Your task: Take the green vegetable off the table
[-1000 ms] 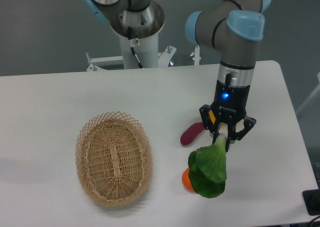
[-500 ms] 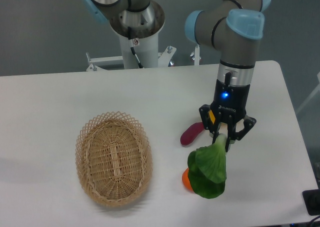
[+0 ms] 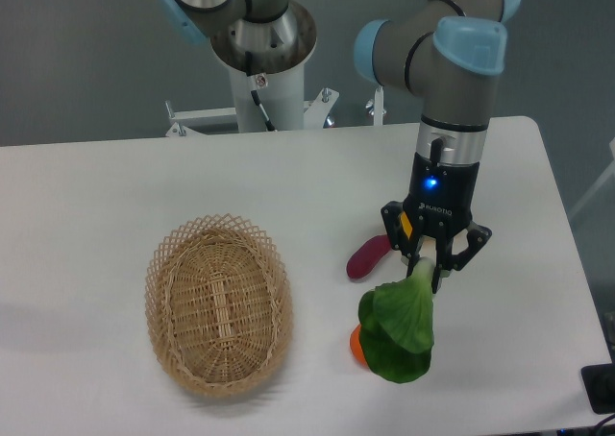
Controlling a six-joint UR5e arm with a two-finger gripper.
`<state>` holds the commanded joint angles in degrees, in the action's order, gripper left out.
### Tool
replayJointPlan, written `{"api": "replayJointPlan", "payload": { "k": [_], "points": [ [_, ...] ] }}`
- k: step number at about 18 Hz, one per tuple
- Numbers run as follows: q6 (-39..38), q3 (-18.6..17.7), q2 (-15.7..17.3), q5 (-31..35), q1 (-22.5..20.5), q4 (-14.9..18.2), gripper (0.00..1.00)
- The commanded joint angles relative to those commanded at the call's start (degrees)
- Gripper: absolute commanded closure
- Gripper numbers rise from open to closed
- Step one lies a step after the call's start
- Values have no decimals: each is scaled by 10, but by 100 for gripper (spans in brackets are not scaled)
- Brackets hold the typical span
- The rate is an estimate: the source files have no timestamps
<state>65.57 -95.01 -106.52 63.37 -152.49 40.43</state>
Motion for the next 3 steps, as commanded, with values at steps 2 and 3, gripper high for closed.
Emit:
{"api": "replayJointPlan", "payload": {
  "k": [2,3],
  "points": [
    [0,1,0,0,0,0,64],
    [0,0,0,0,0,0,64]
  ]
}}
